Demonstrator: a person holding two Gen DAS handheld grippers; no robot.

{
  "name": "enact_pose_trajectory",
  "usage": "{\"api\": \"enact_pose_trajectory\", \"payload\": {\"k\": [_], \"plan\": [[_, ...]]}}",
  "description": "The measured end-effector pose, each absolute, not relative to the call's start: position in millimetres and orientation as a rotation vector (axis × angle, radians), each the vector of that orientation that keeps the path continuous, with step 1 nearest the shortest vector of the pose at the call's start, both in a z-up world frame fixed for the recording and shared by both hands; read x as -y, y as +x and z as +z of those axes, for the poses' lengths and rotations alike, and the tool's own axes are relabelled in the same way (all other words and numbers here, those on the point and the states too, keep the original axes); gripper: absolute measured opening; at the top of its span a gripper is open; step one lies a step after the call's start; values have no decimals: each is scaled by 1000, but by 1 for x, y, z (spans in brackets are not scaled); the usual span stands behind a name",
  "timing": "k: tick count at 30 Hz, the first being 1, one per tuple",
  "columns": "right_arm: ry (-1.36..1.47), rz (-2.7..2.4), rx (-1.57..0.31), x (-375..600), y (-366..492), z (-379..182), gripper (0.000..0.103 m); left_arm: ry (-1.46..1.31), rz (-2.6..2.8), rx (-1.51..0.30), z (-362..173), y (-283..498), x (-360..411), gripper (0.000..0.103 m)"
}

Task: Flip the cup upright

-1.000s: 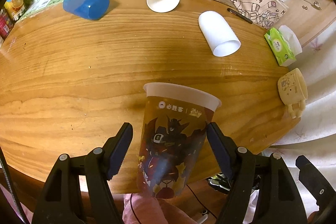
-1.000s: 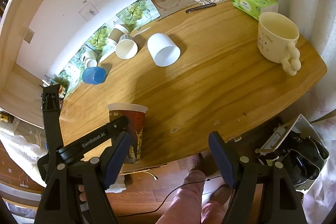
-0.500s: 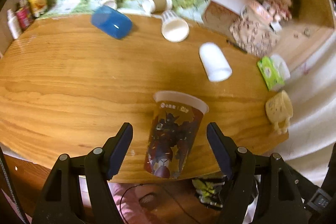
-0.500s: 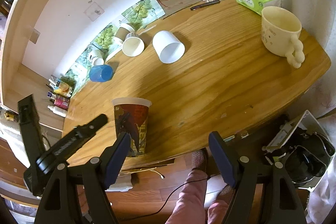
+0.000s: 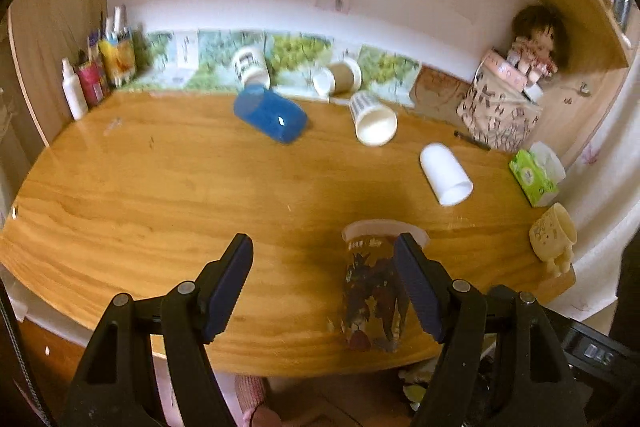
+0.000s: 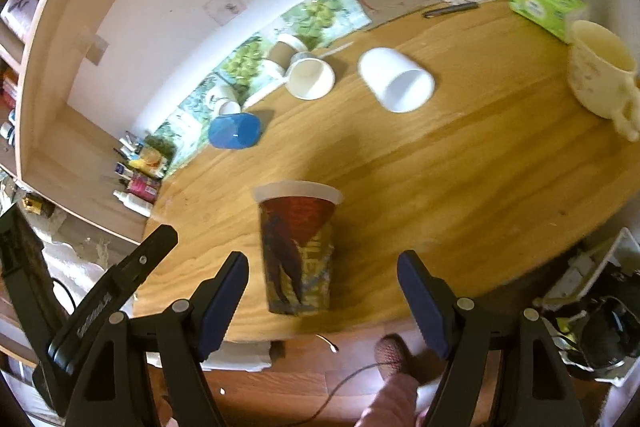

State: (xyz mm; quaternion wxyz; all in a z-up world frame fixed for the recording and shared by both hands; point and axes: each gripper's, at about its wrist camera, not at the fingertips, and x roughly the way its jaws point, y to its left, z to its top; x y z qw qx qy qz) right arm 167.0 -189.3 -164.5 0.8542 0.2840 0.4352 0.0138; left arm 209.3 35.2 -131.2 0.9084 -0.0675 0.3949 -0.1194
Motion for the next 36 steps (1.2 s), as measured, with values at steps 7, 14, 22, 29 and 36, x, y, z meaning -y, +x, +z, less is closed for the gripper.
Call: {"api": "enact_pose_trajectory", "payload": {"k": [7, 14, 22, 29, 36], "plan": [[567, 6, -881, 158, 192, -180, 78, -54, -274, -694, -124, 206, -51, 77], [561, -17, -892, 139, 216, -197, 78, 16, -326, -668, -127, 212, -67, 77], [561, -44, -949, 120, 238, -218, 78, 41, -370, -715, -135, 227, -80, 76], [565, -45, -988, 107, 254, -229, 78, 58, -402, -765, -146, 238, -84, 77], [561, -50, -1034, 98, 267, -239, 78, 52, -423, -797, -151, 247, -89, 76]]}}
